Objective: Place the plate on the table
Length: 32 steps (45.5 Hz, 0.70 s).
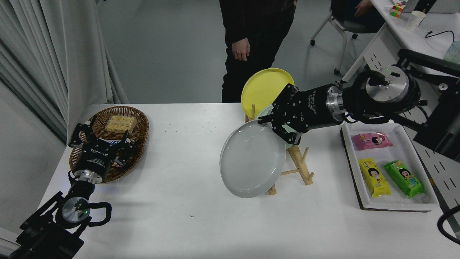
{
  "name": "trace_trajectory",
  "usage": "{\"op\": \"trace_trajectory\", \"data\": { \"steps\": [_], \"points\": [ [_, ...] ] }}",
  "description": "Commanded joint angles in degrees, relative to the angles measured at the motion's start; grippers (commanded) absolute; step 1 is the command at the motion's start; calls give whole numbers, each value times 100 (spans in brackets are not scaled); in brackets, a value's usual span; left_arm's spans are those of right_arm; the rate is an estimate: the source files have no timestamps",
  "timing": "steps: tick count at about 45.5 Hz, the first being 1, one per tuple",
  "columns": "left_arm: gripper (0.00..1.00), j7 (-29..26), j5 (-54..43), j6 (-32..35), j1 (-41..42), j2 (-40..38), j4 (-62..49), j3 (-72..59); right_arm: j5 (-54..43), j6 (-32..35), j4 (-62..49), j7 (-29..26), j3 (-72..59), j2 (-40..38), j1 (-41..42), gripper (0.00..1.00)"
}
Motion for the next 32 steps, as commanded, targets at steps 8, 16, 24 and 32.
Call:
{"op": "trace_trajectory", "data": {
  "steps": [8,16,24,32],
  "points": [
    [98,-7,0,0,0,0,0,0,-107,-113,-930,-10,56,855,-274,0],
    [98,2,0,0,0,0,0,0,-124,-447,-939,-10,310,1022,-327,0],
    [98,2,0,0,0,0,0,0,-133,-386,-878,-1,846,1171,-651,0],
    [98,2,0,0,0,0,0,0,-282,-403,-921,8,935,1224,-757,0]
  ]
}}
